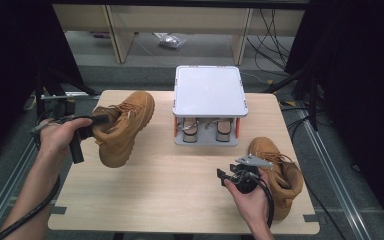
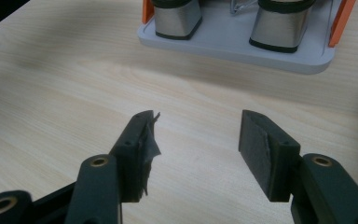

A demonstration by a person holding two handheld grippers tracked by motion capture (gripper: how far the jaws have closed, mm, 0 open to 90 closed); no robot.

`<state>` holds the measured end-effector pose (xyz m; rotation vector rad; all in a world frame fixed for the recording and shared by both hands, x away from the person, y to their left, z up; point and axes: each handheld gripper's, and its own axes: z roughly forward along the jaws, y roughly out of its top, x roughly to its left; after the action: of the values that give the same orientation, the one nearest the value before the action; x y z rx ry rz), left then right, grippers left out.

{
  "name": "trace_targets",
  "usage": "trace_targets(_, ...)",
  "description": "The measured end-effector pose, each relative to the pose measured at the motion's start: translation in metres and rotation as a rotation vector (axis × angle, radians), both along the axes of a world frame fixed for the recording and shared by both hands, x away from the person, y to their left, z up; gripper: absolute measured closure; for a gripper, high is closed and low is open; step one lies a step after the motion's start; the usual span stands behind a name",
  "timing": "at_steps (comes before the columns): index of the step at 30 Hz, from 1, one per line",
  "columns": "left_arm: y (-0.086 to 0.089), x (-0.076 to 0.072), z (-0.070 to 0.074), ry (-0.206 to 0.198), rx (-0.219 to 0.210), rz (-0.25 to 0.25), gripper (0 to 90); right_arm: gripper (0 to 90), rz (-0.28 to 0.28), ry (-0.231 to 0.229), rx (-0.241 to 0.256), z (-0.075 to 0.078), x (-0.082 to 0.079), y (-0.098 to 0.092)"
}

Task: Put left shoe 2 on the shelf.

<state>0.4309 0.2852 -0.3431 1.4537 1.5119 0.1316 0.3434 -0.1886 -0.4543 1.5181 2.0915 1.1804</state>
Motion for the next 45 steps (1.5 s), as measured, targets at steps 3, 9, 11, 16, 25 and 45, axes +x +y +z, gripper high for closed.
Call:
trace_targets(3, -0.001, 0.001, 0.001, -0.005, -0.008, 0.001, 83.2, 46.6, 0.012, -0.014, -0.036, 0.0, 0.001, -0.002)
trace_targets(9, -0.003, 0.004, 0.003, -0.007, -0.009, -0.008, 83.1, 46.6, 0.001, 0.006, -0.011, 0.0, -0.001, 0.001)
trace_targets(11, -0.005, 0.005, 0.003, -0.011, -0.008, -0.007, 83.2, 46.6, 0.015, -0.015, -0.03, -0.001, 0.001, -0.002)
trace_targets(16, -0.006, 0.007, 0.006, -0.013, -0.011, -0.004, 83.2, 46.7, 0.019, -0.005, -0.019, -0.001, 0.001, 0.0)
trace_targets(25, -0.009, 0.012, 0.012, -0.02, -0.032, -0.004, 83.1, 46.7, 0.02, -0.009, -0.024, -0.002, 0.001, 0.0)
trace_targets(45, -0.02, 0.022, 0.024, -0.039, -0.057, -0.004, 83.0, 46.7, 0.021, -0.009, -0.026, -0.003, 0.001, 0.001)
